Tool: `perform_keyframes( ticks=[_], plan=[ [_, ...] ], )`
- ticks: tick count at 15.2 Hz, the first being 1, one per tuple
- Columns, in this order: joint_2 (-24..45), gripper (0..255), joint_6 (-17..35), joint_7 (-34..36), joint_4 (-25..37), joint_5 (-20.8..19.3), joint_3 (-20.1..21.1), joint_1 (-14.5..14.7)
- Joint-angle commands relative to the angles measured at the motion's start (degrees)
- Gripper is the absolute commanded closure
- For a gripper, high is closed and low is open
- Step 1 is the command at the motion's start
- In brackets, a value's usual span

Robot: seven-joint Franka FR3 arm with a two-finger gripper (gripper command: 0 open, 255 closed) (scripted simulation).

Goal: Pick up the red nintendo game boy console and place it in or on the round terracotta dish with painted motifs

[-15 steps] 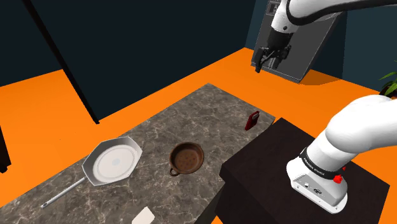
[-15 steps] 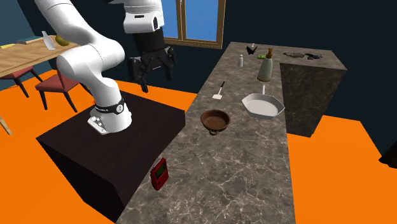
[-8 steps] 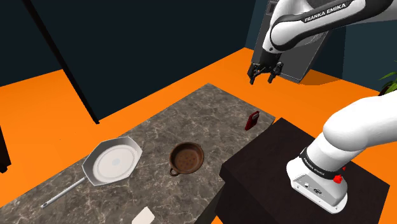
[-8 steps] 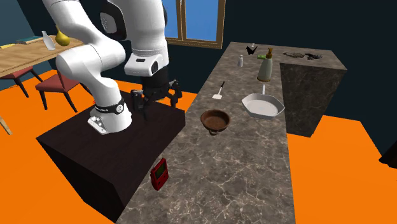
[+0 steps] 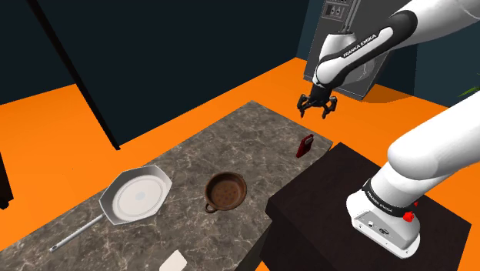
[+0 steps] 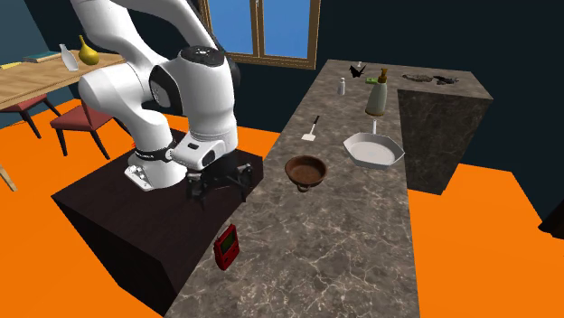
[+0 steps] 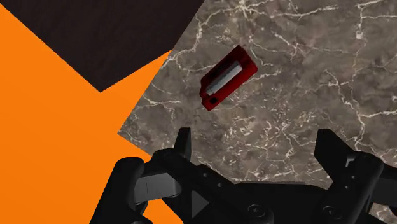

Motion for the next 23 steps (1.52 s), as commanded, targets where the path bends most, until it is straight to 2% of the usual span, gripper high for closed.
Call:
perform_keyframes(
  ticks=[1, 7, 15, 23],
  plan=[
    [4.5, 0, 4.2, 2.8, 0.0, -0.6, -0.4, -1.5],
    [18.6, 0, 15.6, 12.1, 1.1, -2.5, -2.0, -4.2],
    [27.3, 0, 23.2, 13.2, 2.1, -3.2, -2.7, -4.3],
    [27.3, 0, 23.2, 13.2, 2.1, -3.2, -2.7, -4.3]
  ],
)
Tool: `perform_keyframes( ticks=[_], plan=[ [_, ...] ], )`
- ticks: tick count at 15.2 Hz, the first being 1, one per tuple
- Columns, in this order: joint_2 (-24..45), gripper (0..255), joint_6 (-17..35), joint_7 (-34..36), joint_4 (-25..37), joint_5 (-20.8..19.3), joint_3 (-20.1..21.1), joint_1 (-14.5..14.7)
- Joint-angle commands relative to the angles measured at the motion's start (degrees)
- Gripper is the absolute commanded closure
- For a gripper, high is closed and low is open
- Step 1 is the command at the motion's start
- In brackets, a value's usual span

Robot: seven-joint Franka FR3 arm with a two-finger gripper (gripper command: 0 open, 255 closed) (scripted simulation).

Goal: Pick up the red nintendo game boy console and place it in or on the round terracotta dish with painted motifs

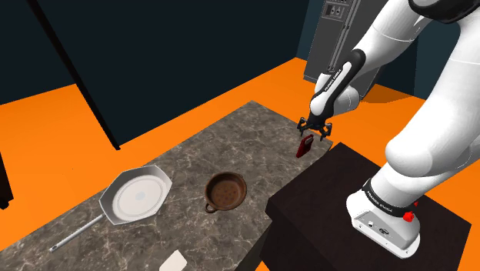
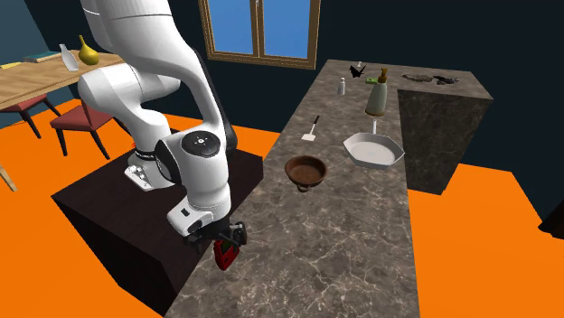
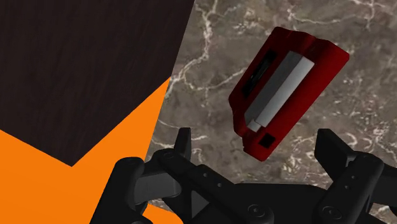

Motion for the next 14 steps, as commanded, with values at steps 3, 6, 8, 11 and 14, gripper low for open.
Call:
perform_keyframes(
  ticks=[3, 6, 8, 11, 14],
  plan=[
    [0.0, 255, 0.0, 0.0, 0.0, 0.0, 0.0, 0.0],
    [0.0, 255, 0.0, 0.0, 0.0, 0.0, 0.0, 0.0],
    [0.0, 255, 0.0, 0.0, 0.0, 0.0, 0.0, 0.0],
    [-1.1, 255, -0.9, -0.1, -0.2, 0.1, 0.0, 0.0],
    [-4.2, 255, -3.5, -0.4, -0.7, 0.3, 0.2, -0.1]
  ],
)
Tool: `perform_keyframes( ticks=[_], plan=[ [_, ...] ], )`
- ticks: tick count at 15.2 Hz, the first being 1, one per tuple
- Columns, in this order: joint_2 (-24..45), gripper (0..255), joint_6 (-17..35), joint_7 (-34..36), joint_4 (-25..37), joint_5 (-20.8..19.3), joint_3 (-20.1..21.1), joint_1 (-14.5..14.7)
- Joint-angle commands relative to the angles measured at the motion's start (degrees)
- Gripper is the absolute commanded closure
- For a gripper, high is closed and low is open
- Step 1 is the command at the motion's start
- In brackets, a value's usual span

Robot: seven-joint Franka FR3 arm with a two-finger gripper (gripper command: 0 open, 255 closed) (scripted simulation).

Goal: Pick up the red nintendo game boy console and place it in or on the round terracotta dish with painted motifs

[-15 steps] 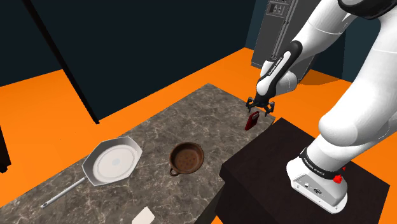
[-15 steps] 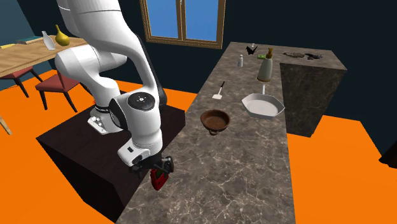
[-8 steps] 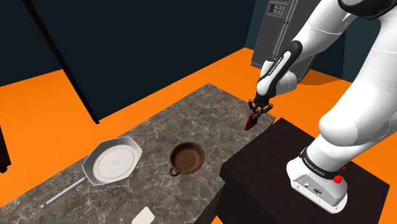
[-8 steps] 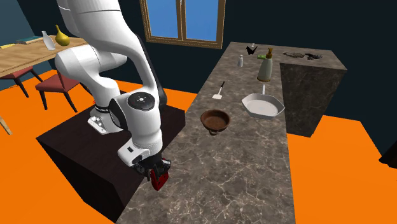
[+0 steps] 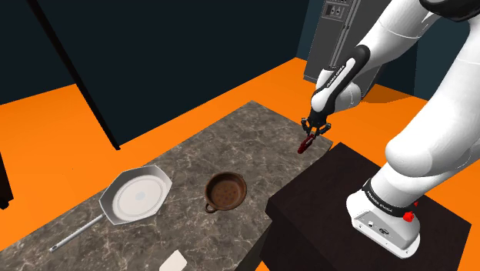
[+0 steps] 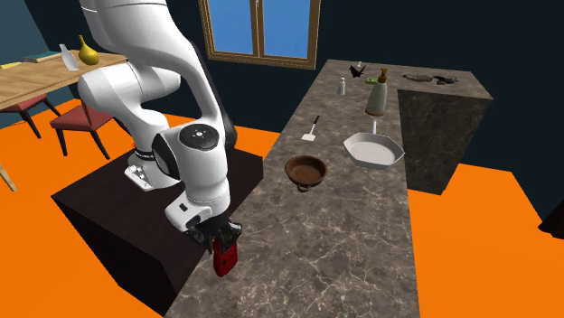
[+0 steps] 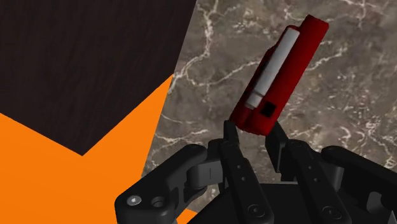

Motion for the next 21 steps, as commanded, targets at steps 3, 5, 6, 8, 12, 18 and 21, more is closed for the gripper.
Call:
perform_keyframes(
  ticks=[3, 5, 6, 8, 12, 18, 21],
  plan=[
    [-4.3, 255, -3.7, -0.3, -0.6, 0.3, 0.1, 0.0],
    [-6.3, 255, -5.6, -0.5, -0.8, 0.5, 0.2, 0.0],
    [-7.4, 255, -6.5, -0.6, -0.9, 0.5, 0.2, 0.0],
    [-9.3, 255, -8.4, -0.8, -0.9, 0.7, 0.2, 0.0],
    [-13.2, 255, -12.3, -1.1, -0.9, 0.9, 0.3, 0.0],
    [-18.5, 255, -18.2, -1.5, -0.3, 1.3, 0.3, 0.1],
    [-20.4, 255, -19.4, 1.6, -1.2, 2.1, 2.4, 1.9]
  ],
)
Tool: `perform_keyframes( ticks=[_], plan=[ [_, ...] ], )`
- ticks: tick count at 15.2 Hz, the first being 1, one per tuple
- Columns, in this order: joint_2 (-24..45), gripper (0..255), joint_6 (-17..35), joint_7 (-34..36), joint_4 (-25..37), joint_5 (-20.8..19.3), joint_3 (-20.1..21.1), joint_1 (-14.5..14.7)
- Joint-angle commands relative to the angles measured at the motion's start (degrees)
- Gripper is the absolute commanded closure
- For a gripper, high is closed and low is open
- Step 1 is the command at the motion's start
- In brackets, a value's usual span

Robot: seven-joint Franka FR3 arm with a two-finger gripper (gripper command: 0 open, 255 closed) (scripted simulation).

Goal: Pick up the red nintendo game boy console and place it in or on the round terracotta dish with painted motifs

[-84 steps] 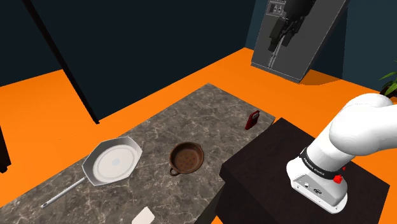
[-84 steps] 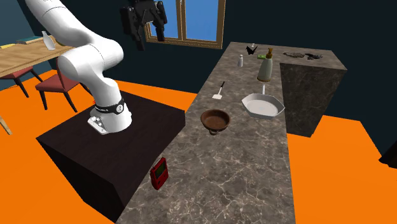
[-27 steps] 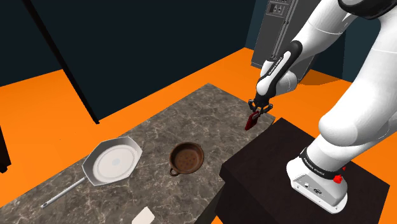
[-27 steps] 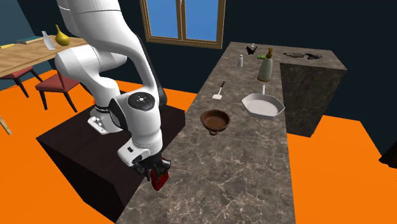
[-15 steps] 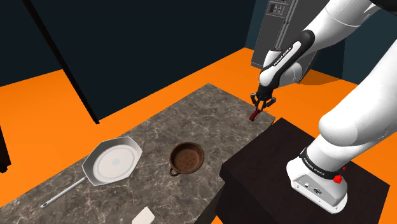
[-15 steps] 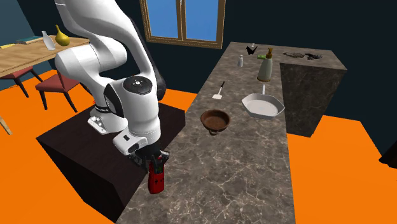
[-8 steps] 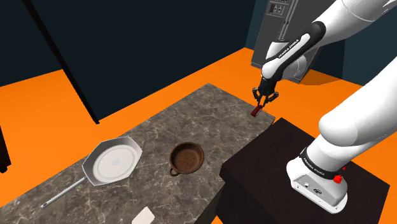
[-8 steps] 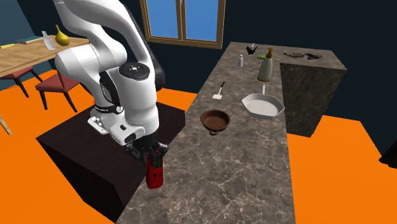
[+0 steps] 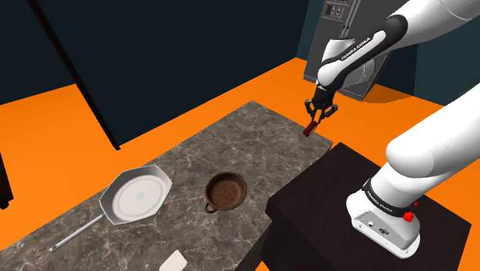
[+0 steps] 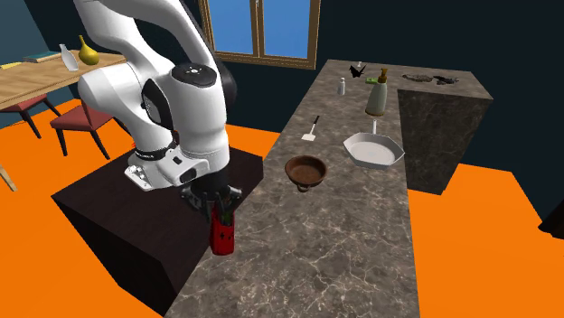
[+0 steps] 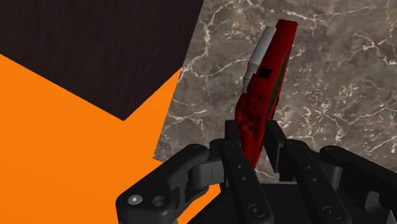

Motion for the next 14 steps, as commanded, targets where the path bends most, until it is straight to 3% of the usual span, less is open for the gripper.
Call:
perform_keyframes(
  ticks=[1, 14],
  plan=[
    [-1.1, 255, -0.2, 2.8, -1.1, 0.8, 1.9, 1.6],
    [-2.4, 255, -4.0, 22.8, 1.0, 7.7, 16.0, 13.4]
  ],
)
